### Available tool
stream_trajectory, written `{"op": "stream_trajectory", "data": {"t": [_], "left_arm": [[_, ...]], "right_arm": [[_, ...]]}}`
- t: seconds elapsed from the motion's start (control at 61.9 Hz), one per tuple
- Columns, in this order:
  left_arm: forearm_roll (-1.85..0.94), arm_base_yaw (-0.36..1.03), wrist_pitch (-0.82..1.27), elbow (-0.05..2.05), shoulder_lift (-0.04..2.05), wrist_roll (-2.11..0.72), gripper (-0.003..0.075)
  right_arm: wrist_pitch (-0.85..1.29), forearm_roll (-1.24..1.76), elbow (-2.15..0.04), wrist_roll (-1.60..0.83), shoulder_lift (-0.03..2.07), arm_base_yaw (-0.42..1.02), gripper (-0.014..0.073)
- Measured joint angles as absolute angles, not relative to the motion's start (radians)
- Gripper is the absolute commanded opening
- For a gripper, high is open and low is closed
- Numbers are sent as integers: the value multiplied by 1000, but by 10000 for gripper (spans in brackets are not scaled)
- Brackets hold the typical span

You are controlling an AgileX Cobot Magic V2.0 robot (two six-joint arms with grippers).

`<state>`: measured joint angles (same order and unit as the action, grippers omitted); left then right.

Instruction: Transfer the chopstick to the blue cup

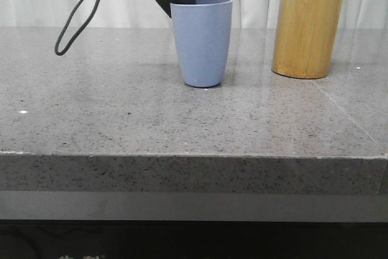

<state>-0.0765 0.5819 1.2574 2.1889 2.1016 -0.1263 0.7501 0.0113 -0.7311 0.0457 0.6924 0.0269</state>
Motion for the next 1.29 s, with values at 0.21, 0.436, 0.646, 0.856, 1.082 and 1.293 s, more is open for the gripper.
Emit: {"op": "stream_trajectory", "data": {"t": [0.21, 0.436, 0.646, 0.856, 1.082, 1.293], "left_arm": [[-77, 582, 1257, 2193, 2103, -126, 204], [-77, 582, 1257, 2227, 2108, -126, 320], [-77, 582, 1257, 2235, 2093, -126, 288], [-77, 582, 1259, 2235, 1995, -126, 236], [-44, 582, 1265, 2238, 1845, -122, 181], [-25, 578, 1267, 2208, 1716, -77, 169]], "right_arm": [[750, 11, -731, 46, 692, 27, 601], [750, 11, -731, 46, 692, 27, 601], [750, 11, -731, 46, 692, 27, 601], [712, 11, -731, 46, 692, 27, 601], [647, 11, -731, 48, 694, 27, 601], [603, 11, -731, 112, 711, 27, 601]]}}
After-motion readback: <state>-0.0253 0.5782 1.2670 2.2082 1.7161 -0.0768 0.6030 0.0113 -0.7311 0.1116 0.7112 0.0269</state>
